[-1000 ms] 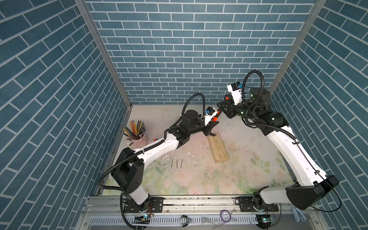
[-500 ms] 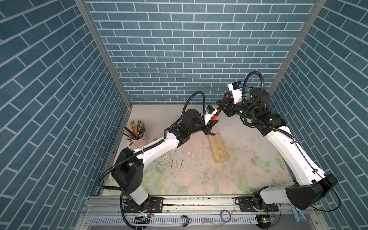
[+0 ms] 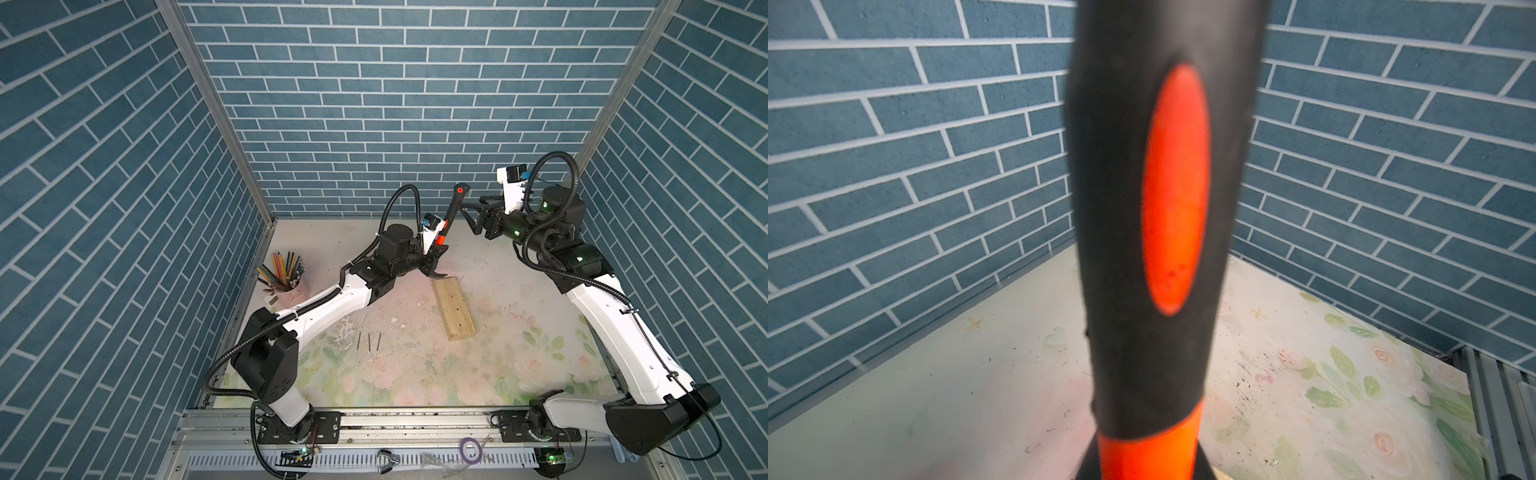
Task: Use a claw hammer to pull out a nail
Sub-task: Place the hammer at the center of the board.
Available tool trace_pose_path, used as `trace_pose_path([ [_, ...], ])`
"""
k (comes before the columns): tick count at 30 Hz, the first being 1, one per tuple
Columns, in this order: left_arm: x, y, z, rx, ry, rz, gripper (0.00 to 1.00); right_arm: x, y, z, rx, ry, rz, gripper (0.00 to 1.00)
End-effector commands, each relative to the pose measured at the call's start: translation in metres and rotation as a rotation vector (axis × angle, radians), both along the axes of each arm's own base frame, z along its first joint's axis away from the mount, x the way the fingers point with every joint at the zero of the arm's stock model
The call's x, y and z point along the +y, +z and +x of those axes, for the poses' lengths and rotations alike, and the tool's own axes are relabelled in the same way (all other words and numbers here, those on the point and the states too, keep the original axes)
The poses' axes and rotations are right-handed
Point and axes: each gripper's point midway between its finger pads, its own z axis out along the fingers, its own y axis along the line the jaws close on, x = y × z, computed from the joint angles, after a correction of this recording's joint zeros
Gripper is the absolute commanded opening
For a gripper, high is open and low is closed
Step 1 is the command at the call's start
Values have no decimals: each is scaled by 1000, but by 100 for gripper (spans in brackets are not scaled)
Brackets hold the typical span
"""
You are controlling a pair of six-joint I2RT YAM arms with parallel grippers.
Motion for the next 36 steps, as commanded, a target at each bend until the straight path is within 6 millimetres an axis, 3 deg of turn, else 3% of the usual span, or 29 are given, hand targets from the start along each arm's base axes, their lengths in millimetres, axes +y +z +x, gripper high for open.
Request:
trace_pose_path([
  [1, 1, 41, 7, -84, 19, -76, 5, -6, 13, -4, -52, -19, 14, 83],
  [9, 4, 38, 13, -64, 56, -62, 5, -10, 13, -5, -61, -34, 8, 91],
  [15, 12, 25, 31, 12, 157, -21, 5, -16, 11, -4, -74, -67, 2, 94],
  [25, 51, -30, 64, 294, 373, 44, 5, -26, 1, -5, -108, -120, -22, 96],
  [30, 64, -66, 69, 404, 420, 89, 5, -34, -6, -4, -127, -158, -44, 96],
  [36, 69, -122, 65, 540, 463, 171, 5, -41, -15, -3, -135, -197, -68, 96],
])
